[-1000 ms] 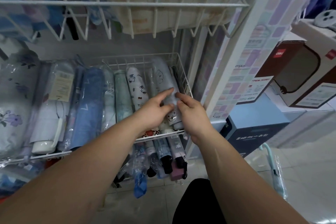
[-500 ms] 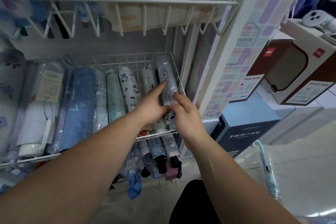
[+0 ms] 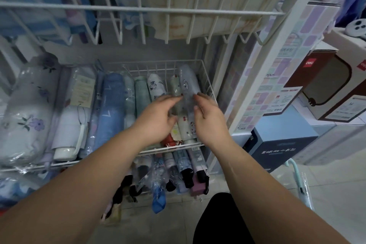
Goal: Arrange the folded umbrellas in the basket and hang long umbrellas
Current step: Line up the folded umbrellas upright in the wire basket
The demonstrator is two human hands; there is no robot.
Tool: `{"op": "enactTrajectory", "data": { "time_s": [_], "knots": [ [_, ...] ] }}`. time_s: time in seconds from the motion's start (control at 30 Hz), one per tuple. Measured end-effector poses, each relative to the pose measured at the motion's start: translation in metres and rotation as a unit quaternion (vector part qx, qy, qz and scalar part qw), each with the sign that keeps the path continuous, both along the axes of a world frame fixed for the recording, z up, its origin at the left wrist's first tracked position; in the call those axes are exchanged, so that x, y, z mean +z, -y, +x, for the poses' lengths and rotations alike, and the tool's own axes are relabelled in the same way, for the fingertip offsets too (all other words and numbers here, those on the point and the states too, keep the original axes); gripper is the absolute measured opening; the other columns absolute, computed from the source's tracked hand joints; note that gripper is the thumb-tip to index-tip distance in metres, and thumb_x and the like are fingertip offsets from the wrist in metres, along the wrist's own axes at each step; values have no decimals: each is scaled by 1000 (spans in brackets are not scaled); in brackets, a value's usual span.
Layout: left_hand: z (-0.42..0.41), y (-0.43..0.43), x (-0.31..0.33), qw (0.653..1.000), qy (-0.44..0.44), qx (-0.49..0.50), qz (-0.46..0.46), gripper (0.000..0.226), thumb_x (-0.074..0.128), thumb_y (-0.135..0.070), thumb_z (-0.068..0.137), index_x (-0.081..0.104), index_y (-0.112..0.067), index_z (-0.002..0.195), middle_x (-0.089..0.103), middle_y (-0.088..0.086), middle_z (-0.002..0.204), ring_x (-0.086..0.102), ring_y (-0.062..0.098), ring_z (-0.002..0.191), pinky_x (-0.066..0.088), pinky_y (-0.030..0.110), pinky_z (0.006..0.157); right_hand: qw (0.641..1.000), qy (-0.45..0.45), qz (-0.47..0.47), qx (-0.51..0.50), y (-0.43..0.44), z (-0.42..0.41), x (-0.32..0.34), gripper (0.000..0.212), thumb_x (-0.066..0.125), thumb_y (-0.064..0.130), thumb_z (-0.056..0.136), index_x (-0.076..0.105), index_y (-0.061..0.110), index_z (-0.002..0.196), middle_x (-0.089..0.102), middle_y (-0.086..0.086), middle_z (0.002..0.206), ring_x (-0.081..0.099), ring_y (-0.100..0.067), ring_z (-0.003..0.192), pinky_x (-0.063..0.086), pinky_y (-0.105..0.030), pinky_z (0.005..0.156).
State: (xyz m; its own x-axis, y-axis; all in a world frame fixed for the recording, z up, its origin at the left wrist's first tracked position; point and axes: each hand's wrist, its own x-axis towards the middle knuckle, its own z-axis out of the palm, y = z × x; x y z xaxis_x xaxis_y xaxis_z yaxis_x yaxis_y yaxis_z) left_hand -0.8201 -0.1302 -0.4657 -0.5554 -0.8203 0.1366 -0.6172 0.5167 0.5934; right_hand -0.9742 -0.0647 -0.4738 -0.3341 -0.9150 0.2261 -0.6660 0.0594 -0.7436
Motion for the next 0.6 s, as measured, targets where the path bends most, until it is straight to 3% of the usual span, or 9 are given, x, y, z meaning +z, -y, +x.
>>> {"op": "enactTrajectory", "data": {
  "time_s": [0.07, 0.2, 0.27, 0.4, 0.47, 0.6],
  "knots": [
    [25, 2, 9, 998, -4, 39, -52, 54, 67, -13, 91, 54, -25, 143, 52, 6, 146, 56, 24, 125, 44, 39, 110, 999, -36, -23, 16, 10, 14, 6, 40, 48, 7, 100, 56, 7, 139, 51, -10, 145, 46, -22, 134, 18, 0, 100],
    [71, 9, 17, 980, 29, 139, -139, 46, 72, -14, 84, 65, -16, 130, 63, 15, 128, 60, 37, 114, 51, 43, 96, 987, -126, 33, 90, 35, 43, 9, 36, 52, 8, 95, 64, 9, 129, 61, -16, 131, 57, -32, 120, 43, -30, 100],
    [85, 10, 14, 971, 85, 159, -159, 45, 74, -20, 82, 67, -18, 126, 64, 14, 125, 60, 42, 110, 51, 47, 91, 970, -177, 93, 135, 48, 55, 4, 38, 52, 10, 92, 66, 15, 127, 63, -16, 126, 59, -35, 116, 49, -37, 96],
    [97, 10, 8, 944, 206, 195, -167, 57, 75, -44, 77, 63, -29, 130, 53, 14, 138, 52, 44, 115, 46, 48, 96, 914, -301, 216, 164, 70, 59, -3, 53, 48, 15, 93, 49, 37, 141, 37, -17, 150, 39, -40, 136, 38, -41, 110],
    [99, 11, 4, 938, 241, 195, -158, 60, 72, -48, 78, 59, -30, 134, 49, 17, 141, 51, 44, 115, 45, 48, 98, 905, -322, 241, 140, 82, 56, -6, 55, 47, 15, 94, 44, 39, 144, 28, -19, 152, 38, -42, 134, 38, -44, 110],
    [98, 12, 3, 938, 257, 203, -112, 63, 68, -50, 81, 52, -29, 139, 48, 18, 131, 50, 44, 112, 46, 46, 95, 912, -316, 226, 132, 92, 54, -13, 59, 59, 19, 89, 43, 34, 145, 47, -18, 141, 47, -36, 129, 49, -40, 100]
  ]
}}
